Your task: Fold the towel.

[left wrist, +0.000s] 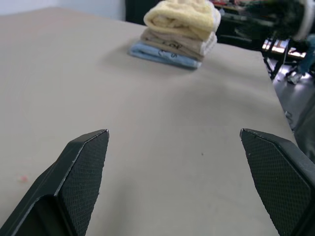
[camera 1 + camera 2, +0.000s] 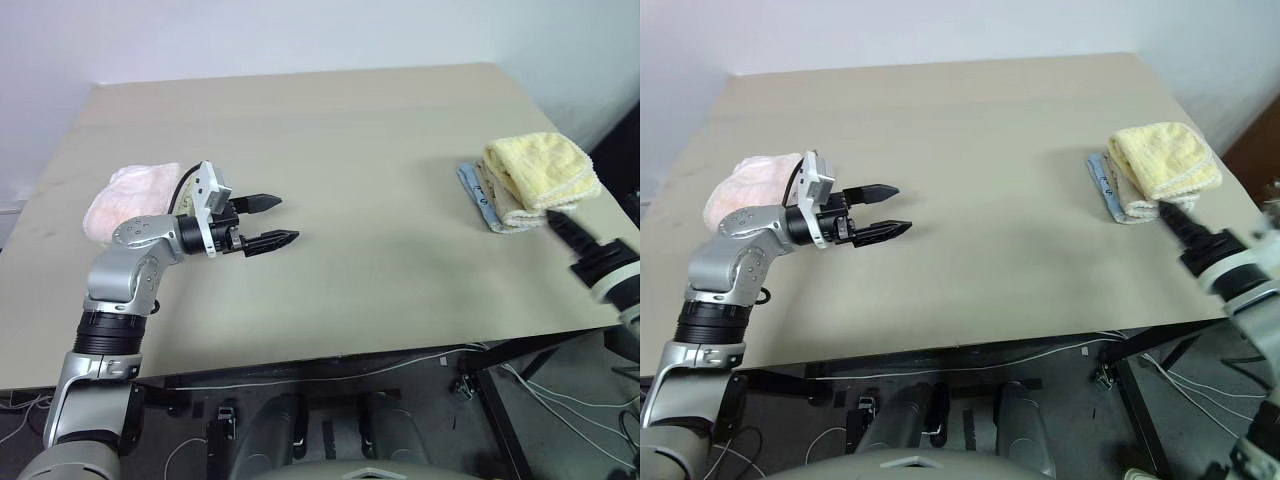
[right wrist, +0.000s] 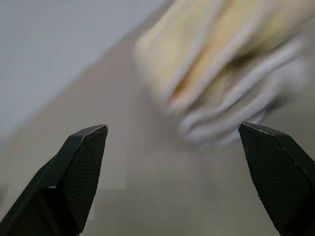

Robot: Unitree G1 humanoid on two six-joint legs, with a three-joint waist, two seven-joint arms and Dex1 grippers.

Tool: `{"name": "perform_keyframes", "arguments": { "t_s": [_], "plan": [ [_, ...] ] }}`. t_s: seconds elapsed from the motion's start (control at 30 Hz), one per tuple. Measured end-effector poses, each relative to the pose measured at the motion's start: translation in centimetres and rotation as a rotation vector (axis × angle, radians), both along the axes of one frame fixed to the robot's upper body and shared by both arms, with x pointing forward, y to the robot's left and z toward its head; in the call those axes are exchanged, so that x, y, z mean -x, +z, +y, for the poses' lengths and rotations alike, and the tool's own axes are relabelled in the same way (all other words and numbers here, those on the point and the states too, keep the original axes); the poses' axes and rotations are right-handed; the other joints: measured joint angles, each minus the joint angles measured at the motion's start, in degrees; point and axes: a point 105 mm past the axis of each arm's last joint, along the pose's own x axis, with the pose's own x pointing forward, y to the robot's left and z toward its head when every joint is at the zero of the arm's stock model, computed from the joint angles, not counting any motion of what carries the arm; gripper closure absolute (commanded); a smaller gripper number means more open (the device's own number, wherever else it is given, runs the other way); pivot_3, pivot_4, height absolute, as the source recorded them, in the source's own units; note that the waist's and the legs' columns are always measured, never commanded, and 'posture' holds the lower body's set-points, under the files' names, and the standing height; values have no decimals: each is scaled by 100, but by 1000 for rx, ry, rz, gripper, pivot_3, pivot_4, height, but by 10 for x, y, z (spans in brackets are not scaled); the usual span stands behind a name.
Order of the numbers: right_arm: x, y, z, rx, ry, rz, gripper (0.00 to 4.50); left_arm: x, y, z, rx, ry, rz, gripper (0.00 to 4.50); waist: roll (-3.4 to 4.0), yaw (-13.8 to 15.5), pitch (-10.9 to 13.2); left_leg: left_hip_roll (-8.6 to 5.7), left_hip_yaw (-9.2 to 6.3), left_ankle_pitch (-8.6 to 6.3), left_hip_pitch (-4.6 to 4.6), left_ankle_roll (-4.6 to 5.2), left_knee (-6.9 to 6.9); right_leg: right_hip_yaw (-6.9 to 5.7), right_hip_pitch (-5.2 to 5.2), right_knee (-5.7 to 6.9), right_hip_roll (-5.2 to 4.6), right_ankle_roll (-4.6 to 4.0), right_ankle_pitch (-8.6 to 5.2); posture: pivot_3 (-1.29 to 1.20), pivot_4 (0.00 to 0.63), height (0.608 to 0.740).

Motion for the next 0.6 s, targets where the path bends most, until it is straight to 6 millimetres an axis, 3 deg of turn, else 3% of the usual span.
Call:
{"name": "perform_keyframes", "arguments": {
  "t_s": [0.1,0.27,0.37,0.6],
  "plan": [
    [5,0,55,157,268,-45,36,8,6,6,24,3,25,0,0,24,1,2,-2,0,2,0,6,-3,4,2,1,1,0,0,150,740],
    [-2,8,102,286,481,-212,36,23,21,34,77,83,81,0,-8,66,6,-2,-2,-2,0,-3,12,-4,7,-7,-1,1,-1,0,150,740],
    [-14,6,116,325,557,-237,36,35,19,44,61,120,97,0,-9,77,7,-4,-2,-10,0,-14,8,-3,5,-9,-2,-1,-1,0,150,740],
    [-40,-12,138,484,725,-276,36,71,-8,57,42,206,183,0,-8,72,8,-4,-2,-11,-1,-17,-1,-2,0,-9,-4,-3,-1,0,150,740]
  ]
}}
